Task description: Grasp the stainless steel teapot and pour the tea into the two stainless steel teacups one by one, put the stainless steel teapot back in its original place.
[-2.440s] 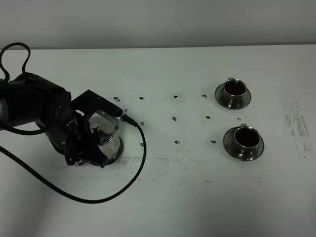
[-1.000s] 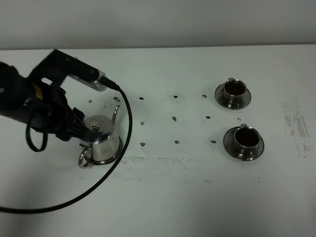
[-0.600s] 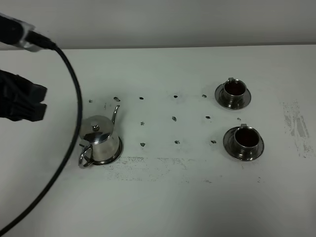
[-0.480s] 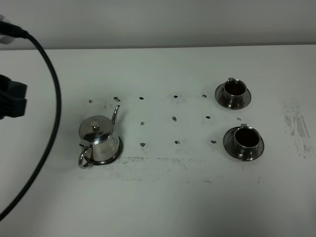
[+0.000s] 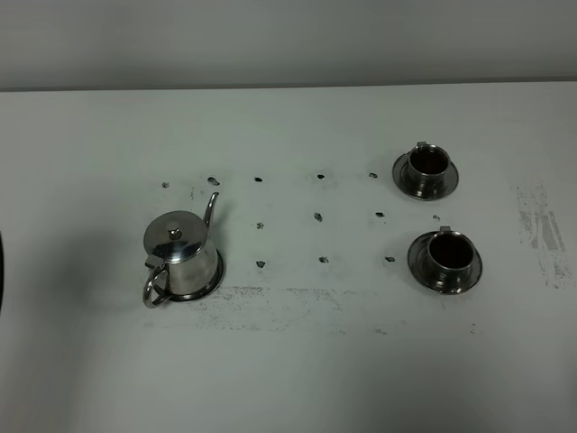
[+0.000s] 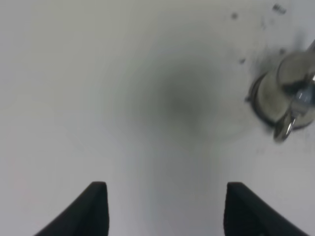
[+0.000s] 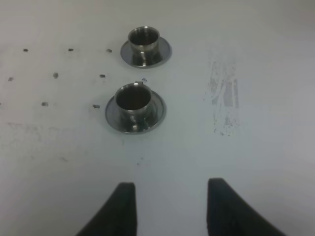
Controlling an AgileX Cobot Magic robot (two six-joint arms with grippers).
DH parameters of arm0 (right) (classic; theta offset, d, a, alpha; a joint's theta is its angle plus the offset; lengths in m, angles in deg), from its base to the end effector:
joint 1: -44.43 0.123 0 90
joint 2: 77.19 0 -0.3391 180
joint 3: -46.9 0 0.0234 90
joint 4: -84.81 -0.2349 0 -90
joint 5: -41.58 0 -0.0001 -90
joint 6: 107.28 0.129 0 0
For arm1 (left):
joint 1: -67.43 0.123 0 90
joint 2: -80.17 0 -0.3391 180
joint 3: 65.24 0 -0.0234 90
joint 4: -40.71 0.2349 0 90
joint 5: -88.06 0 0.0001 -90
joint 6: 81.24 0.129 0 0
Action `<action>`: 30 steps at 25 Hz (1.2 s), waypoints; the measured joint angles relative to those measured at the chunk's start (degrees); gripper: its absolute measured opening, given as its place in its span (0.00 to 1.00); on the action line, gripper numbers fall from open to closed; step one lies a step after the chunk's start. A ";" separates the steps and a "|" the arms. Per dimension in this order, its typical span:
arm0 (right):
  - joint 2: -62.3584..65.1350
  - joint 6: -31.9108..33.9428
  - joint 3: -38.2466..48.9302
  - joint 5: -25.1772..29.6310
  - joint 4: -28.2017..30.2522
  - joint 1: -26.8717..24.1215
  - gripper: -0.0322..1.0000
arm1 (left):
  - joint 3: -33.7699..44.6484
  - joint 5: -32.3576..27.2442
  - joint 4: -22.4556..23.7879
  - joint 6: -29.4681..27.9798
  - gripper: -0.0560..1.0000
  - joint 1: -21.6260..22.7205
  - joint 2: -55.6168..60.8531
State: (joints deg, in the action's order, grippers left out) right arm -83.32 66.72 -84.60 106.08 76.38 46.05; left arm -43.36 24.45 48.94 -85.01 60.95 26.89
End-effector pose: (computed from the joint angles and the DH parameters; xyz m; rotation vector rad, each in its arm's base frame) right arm -0.0477 0.0157 0.2524 -0.1529 2.0670 0.1298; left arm 0.1042 0.0048 0.3817 0.0757 2.4099 0.1026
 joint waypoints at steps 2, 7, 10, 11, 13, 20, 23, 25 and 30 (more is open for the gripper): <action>0.00 0.00 0.00 0.00 0.00 0.00 0.35 | 2.15 -3.05 0.27 -1.46 0.54 0.06 3.50; 0.00 0.00 0.00 0.00 0.00 0.00 0.35 | 11.83 -3.18 0.81 -3.49 0.54 1.97 11.01; 0.00 0.00 0.00 0.00 0.00 0.00 0.35 | 18.77 -1.60 -1.08 -3.56 0.54 5.70 16.12; 0.00 0.00 0.00 0.00 0.00 0.00 0.35 | 20.55 -1.00 -1.89 -3.51 0.54 6.63 17.61; 0.00 0.00 0.00 0.00 0.00 0.00 0.35 | 24.41 -0.02 -2.98 -3.51 0.54 7.45 21.29; 0.00 0.00 0.00 0.00 0.00 0.00 0.35 | 30.23 2.61 -3.88 -3.45 0.54 7.56 29.55; 0.00 0.00 0.00 0.00 0.00 0.00 0.35 | 30.35 2.72 -4.11 -3.19 0.54 7.62 32.30; 0.00 0.00 0.00 0.00 0.00 0.00 0.35 | 30.35 2.72 -4.69 -2.44 0.54 7.62 34.59; 0.00 0.00 0.00 0.00 0.00 0.00 0.35 | 30.35 2.72 -6.07 -0.76 0.54 7.62 39.84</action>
State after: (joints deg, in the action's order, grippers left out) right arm -83.32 66.72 -84.60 106.08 76.38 46.05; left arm -13.01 27.17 42.87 -85.77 68.57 66.74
